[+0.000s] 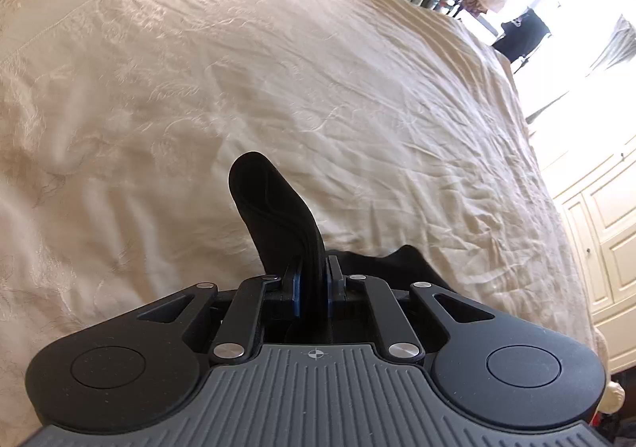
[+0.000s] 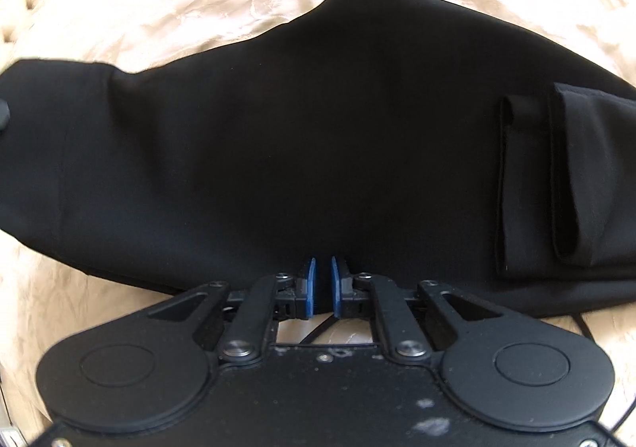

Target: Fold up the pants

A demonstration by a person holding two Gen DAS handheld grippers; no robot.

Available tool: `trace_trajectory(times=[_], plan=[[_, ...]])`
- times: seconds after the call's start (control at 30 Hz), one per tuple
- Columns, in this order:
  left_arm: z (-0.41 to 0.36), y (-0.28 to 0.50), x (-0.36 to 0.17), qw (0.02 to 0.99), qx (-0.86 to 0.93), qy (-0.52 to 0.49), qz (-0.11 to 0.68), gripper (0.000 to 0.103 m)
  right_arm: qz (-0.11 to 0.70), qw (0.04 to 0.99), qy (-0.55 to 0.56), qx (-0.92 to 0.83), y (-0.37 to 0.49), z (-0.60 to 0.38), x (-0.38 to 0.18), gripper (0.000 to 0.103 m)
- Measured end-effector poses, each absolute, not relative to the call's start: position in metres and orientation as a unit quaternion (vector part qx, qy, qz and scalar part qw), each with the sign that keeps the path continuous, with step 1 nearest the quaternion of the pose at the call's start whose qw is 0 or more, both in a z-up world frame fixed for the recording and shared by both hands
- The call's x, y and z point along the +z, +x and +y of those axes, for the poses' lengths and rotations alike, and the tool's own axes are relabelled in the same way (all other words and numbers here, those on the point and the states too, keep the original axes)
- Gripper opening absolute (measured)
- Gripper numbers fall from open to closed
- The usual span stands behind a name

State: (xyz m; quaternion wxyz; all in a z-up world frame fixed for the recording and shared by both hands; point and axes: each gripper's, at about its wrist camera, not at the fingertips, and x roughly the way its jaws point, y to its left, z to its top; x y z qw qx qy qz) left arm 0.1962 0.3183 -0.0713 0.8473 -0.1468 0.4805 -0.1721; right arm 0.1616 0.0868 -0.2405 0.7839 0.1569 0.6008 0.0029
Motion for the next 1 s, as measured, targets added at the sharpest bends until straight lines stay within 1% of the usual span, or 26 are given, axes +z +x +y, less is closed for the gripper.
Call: trace_trajectory(times=[0.13,0.17,0.2,0.33,0.47,0.57,0.73,0.87,1.0], plan=[[0.276,0.177,-0.044,0.864,-0.179,-0.132,0.451,0.010,0.592,0.790,0.155,0.036,0.154,0.084,-0.234,0.010],[0.264,0.172,-0.036,0.868,-0.181,-0.126,0.445,0.010,0.585,0.794,0.163,0.042,0.150,0.079,-0.229,0.010],[0.250,0.166,-0.029,0.872,-0.183,-0.118,0.439,0.010,0.573,0.799,0.176,0.046,0.144,0.071,-0.222,0.013],[0.183,0.142,-0.015,0.877,-0.209,-0.085,0.425,0.011,0.540,0.809,0.226,0.058,0.119,0.031,-0.196,0.013],[0.104,0.127,-0.029,0.869,-0.239,-0.057,0.430,0.011,0.518,0.819,0.240,0.054,0.091,-0.025,-0.177,0.014],[0.042,0.120,-0.057,0.858,-0.255,-0.038,0.444,0.012,0.512,0.825,0.238,0.037,0.069,-0.064,-0.176,0.014],[-0.037,0.106,-0.103,0.823,-0.278,0.000,0.495,0.019,0.512,0.822,0.251,-0.014,0.042,-0.131,-0.181,0.015],[-0.065,0.091,-0.109,0.813,-0.305,0.019,0.496,0.018,0.521,0.814,0.253,-0.039,0.027,-0.162,-0.188,0.015],[-0.065,0.084,-0.089,0.829,-0.308,0.029,0.466,0.019,0.527,0.811,0.249,-0.051,0.031,-0.190,-0.181,0.017]])
